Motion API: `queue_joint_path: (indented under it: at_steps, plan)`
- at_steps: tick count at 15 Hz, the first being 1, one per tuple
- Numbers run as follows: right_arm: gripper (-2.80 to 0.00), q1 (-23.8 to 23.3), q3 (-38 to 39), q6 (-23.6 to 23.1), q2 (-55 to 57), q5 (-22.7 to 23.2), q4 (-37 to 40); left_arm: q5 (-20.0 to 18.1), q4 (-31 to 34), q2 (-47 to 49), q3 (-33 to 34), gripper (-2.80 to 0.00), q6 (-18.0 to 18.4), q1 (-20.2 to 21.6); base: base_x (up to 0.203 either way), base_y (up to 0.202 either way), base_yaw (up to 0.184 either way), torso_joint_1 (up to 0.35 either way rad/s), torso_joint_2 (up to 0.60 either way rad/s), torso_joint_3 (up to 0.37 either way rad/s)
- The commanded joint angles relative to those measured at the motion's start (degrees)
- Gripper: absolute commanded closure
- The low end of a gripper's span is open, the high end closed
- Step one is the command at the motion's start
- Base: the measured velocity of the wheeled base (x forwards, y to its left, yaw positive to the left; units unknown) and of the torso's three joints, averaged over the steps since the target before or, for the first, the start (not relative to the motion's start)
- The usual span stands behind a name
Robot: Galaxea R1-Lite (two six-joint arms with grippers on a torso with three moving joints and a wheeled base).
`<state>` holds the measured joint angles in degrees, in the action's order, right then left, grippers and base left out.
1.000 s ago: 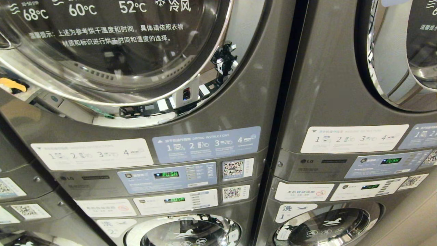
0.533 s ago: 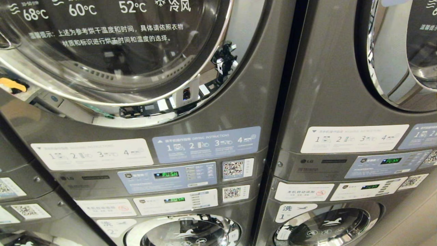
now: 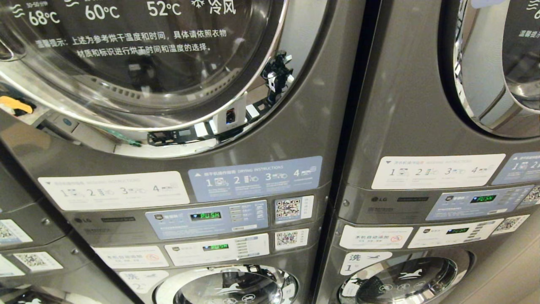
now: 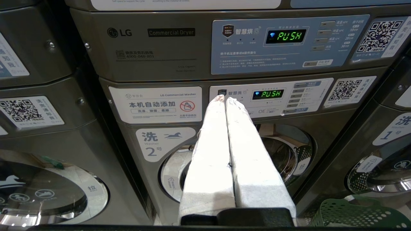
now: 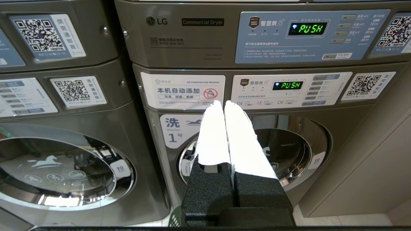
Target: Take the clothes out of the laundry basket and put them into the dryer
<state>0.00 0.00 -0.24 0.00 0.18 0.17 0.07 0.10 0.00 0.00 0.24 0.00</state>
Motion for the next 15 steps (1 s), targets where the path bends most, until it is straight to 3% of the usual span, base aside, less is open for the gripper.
queue_joint_path:
  at_steps: [1,15]
  plan:
    - [0.0,0.0,0.0,0.0,0.0,0.0,0.0,0.0,0.0,0.0,0.1,0.0,0.0,0.0,0.0,0.0,0.0,0.0,0.0,0.0]
    - [0.0,0.0,0.0,0.0,0.0,0.0,0.0,0.0,0.0,0.0,0.1,0.0,0.0,0.0,0.0,0.0,0.0,0.0,0.0,0.0]
